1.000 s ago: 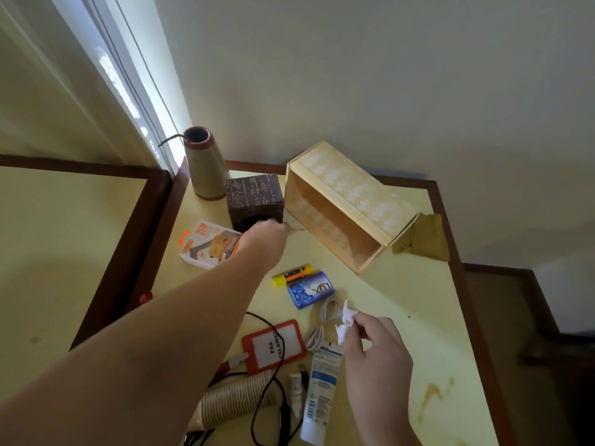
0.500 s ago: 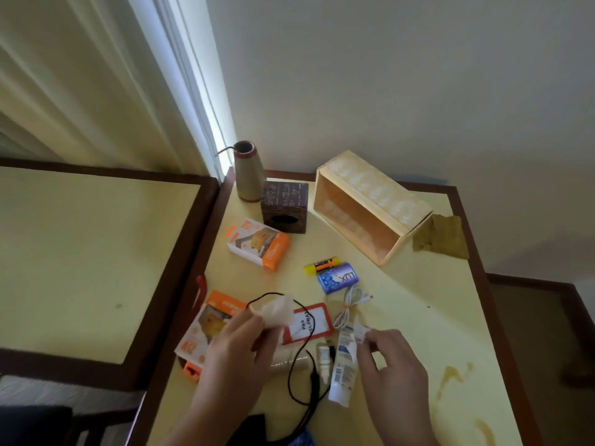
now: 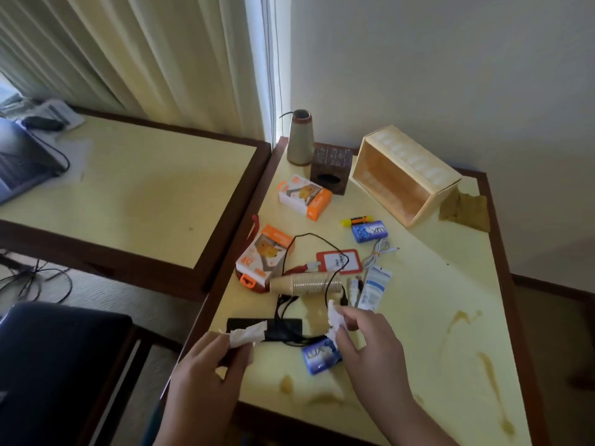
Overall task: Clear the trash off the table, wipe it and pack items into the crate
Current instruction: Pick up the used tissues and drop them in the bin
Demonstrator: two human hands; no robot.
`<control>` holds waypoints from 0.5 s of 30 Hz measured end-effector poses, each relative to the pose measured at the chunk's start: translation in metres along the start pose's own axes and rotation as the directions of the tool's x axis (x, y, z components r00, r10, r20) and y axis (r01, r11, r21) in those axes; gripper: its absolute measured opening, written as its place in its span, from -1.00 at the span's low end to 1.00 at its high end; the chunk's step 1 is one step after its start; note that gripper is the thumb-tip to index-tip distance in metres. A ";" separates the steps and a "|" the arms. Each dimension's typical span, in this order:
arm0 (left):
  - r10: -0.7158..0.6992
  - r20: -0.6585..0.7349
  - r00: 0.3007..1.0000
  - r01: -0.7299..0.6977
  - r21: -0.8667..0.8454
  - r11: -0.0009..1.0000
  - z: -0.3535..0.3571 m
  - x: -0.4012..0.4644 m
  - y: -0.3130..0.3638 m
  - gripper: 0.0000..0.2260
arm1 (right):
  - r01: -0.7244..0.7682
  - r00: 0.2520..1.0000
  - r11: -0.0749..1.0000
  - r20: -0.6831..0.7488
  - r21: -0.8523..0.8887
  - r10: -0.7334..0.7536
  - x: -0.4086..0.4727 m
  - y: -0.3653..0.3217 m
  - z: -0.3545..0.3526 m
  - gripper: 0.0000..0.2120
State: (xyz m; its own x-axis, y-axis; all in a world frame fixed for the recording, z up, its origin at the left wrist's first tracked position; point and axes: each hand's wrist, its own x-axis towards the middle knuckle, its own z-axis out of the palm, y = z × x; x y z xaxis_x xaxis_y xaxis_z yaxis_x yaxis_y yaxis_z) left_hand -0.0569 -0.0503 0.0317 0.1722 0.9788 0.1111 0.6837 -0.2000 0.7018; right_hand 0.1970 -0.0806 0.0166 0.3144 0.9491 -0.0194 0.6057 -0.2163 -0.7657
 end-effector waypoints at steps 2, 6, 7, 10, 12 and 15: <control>0.019 0.045 0.999 -0.018 -0.007 1.000 -0.009 -0.011 -0.008 -0.67 | -0.025 0.999 1.000 0.033 0.002 0.024 -0.014 -0.008 0.005 -0.76; 0.012 0.054 0.998 -0.011 -0.025 1.000 -0.030 -0.042 -0.029 -0.67 | 0.030 0.999 0.998 0.047 -0.060 -0.028 -0.047 -0.028 0.026 -0.83; -0.001 0.047 0.999 0.002 -0.024 1.000 -0.038 -0.051 -0.037 -0.65 | 0.048 0.998 0.996 0.047 -0.072 -0.045 -0.057 -0.033 0.034 -0.84; -0.018 0.017 1.000 0.018 -0.016 1.000 -0.064 -0.084 -0.057 -0.61 | 0.100 0.993 0.989 0.078 -0.105 -0.092 -0.092 -0.049 0.065 -0.85; -0.047 -0.016 0.999 0.047 -0.026 0.999 -0.079 -0.107 -0.075 -0.58 | 0.160 0.983 0.982 0.104 -0.099 -0.150 -0.115 -0.057 0.093 -0.84; -0.146 -0.027 0.989 0.145 -0.029 0.989 -0.092 -0.143 -0.118 -0.71 | 0.237 0.954 0.971 0.199 -0.042 -0.224 -0.144 -0.067 0.139 -0.86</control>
State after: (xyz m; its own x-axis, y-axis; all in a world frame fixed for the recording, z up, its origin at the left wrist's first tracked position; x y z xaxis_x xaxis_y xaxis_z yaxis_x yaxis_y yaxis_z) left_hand -0.2275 -0.1630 -0.0021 0.0514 0.9983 0.0271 0.6805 -0.0549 0.7307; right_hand 0.0098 -0.1711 -0.0191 0.0188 0.9995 0.0257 0.6932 0.0054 -0.7207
